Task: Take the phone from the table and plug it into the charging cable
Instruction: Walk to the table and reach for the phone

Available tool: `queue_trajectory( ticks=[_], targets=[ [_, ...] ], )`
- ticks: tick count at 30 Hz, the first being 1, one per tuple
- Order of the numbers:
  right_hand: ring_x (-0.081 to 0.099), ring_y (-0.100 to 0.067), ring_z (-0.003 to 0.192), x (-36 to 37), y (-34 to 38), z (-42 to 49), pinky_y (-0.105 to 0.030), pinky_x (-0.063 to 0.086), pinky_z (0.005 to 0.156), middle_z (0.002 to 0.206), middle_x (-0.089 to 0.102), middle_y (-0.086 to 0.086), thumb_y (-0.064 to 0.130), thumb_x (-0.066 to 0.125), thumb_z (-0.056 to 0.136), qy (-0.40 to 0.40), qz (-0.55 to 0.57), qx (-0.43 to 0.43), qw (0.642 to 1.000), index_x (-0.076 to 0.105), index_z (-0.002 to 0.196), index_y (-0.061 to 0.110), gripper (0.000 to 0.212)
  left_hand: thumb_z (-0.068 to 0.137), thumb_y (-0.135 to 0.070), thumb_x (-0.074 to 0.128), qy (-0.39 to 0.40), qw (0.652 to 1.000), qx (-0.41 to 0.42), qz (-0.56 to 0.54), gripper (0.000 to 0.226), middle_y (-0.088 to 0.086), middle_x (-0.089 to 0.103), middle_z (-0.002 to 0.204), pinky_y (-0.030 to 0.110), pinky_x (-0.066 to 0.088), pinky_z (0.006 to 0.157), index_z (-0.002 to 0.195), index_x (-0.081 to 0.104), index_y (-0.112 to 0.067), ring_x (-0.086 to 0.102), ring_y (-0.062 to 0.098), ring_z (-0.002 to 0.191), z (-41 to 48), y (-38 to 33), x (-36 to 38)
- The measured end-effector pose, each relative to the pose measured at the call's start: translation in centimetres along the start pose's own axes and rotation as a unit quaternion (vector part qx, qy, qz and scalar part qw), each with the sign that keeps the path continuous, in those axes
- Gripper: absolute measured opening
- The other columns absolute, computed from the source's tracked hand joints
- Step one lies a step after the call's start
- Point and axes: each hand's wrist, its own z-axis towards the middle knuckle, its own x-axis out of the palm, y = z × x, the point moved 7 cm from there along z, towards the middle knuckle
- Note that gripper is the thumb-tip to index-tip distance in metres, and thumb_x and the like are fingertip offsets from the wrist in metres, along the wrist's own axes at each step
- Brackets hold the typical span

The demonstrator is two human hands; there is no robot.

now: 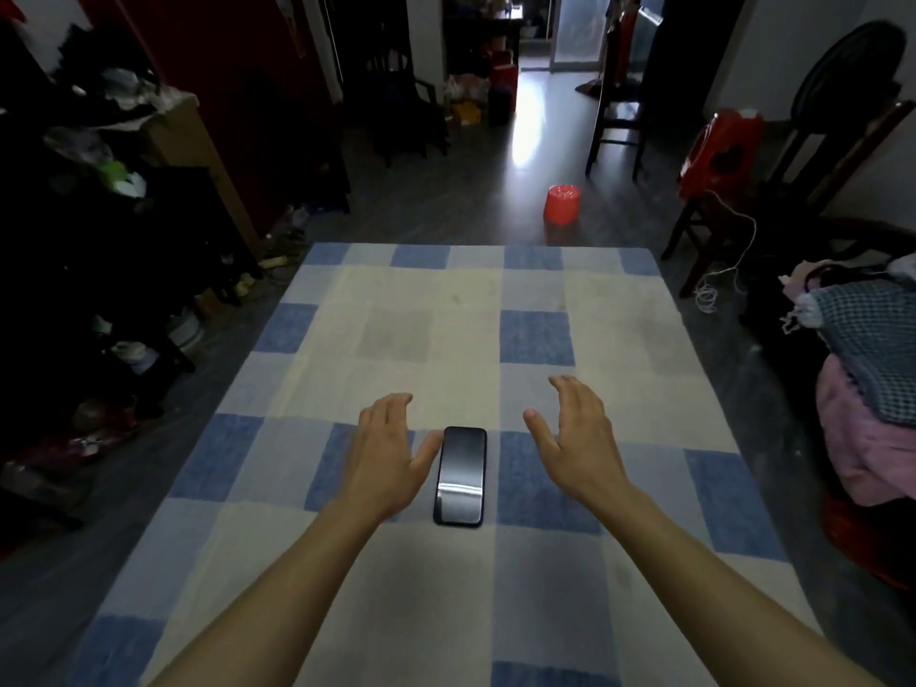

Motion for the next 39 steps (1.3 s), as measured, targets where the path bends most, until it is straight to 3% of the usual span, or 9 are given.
queue_trajectory(
  ticks=[18,23,26,28,31,34,36,37,39],
  targets=[
    [0.042,-0.032,0.134,12.5,-3.7,1.7,-0.038,0.03,0.111,0.143,0.049,-0.017,0.037,0.056,0.096,0.1,-0.001,0.178,0.979,0.043,0.142,0.003,0.059,0.091,-0.056,0.051,0.171,0.974,-0.092,-0.113,0.068,0.01,0.046,0.143,0.041,0.038,0.106,0.142,0.038,-0.013,0.042,0.026,0.13,5.0,8.8,10.7],
    [0.058,-0.034,0.108,16.6,-4.5,0.4,-0.031,0.039,0.079,0.113,0.064,-0.018,0.031,0.059,0.094,0.16,0.042,0.277,0.947,0.059,0.108,0.004,0.03,0.09,-0.055,0.053,0.183,0.964,-0.113,-0.153,0.065,0.007,0.049,0.14,0.044,0.043,0.102,0.14,0.041,-0.015,0.047,0.024,0.125,4.9,9.7,11.7],
    [0.06,-0.031,0.107,18.0,-4.6,0.0,-0.034,0.045,0.087,0.113,0.066,-0.017,0.03,0.06,0.093,0.176,0.065,0.311,0.932,0.06,0.115,0.0,0.037,0.091,-0.05,0.056,0.171,0.965,-0.118,-0.161,0.062,0.008,0.05,0.14,0.04,0.042,0.102,0.139,0.042,-0.014,0.047,0.024,0.125,4.9,10.0,11.8],
    [0.062,-0.03,0.099,18.3,-4.6,0.1,-0.036,0.047,0.084,0.103,0.066,-0.016,0.029,0.061,0.093,0.176,0.066,0.32,0.928,0.062,0.107,0.0,0.032,0.091,-0.047,0.057,0.161,0.965,-0.121,-0.167,0.061,0.008,0.05,0.139,0.037,0.041,0.102,0.139,0.043,-0.013,0.047,0.023,0.125,5.0,10.2,11.7],
    [0.057,-0.027,0.071,18.6,-4.4,0.4,-0.035,0.044,0.064,0.07,0.055,-0.01,0.028,0.063,0.09,0.176,0.05,0.332,0.925,0.05,0.072,0.008,0.029,0.091,-0.045,0.058,0.145,0.966,-0.126,-0.173,0.06,0.009,0.049,0.14,0.035,0.039,0.102,0.139,0.042,-0.012,0.047,0.023,0.126,5.3,10.5,11.4],
    [0.048,-0.022,0.06,18.8,-4.4,0.5,-0.034,0.04,0.06,0.062,0.044,-0.006,0.026,0.066,0.087,0.166,0.053,0.351,0.92,0.041,0.064,0.013,0.036,0.092,-0.045,0.058,0.136,0.965,-0.13,-0.181,0.06,0.008,0.048,0.142,0.036,0.04,0.102,0.14,0.042,-0.013,0.047,0.023,0.126,5.4,10.7,11.2],
    [0.057,-0.025,0.074,19.0,-4.6,0.5,-0.036,0.048,0.075,0.075,0.057,-0.009,0.024,0.069,0.086,0.16,0.083,0.369,0.912,0.054,0.078,0.011,0.021,0.092,-0.046,0.057,0.133,0.966,-0.127,-0.18,0.06,0.008,0.048,0.142,0.034,0.039,0.101,0.14,0.042,-0.014,0.047,0.022,0.126,5.5,10.8,11.2],
    [0.062,-0.029,0.093,19.1,-4.6,0.5,-0.037,0.048,0.085,0.096,0.064,-0.014,0.024,0.069,0.087,0.158,0.101,0.376,0.907,0.059,0.1,0.007,0.024,0.092,-0.046,0.057,0.13,0.967,-0.127,-0.179,0.06,0.007,0.048,0.142,0.033,0.038,0.101,0.14,0.042,-0.014,0.047,0.022,0.126,5.5,11.0,11.2],
    [0.056,-0.034,0.119,19.3,-4.9,0.4,-0.038,0.045,0.094,0.127,0.058,-0.018,0.024,0.069,0.088,0.149,0.125,0.396,0.898,0.046,0.13,0.002,0.052,0.092,-0.046,0.057,0.124,0.967,-0.13,-0.179,0.059,0.007,0.047,0.142,0.032,0.037,0.101,0.139,0.042,-0.014,0.046,0.021,0.127,5.5,11.2,11.1]
  ],
)
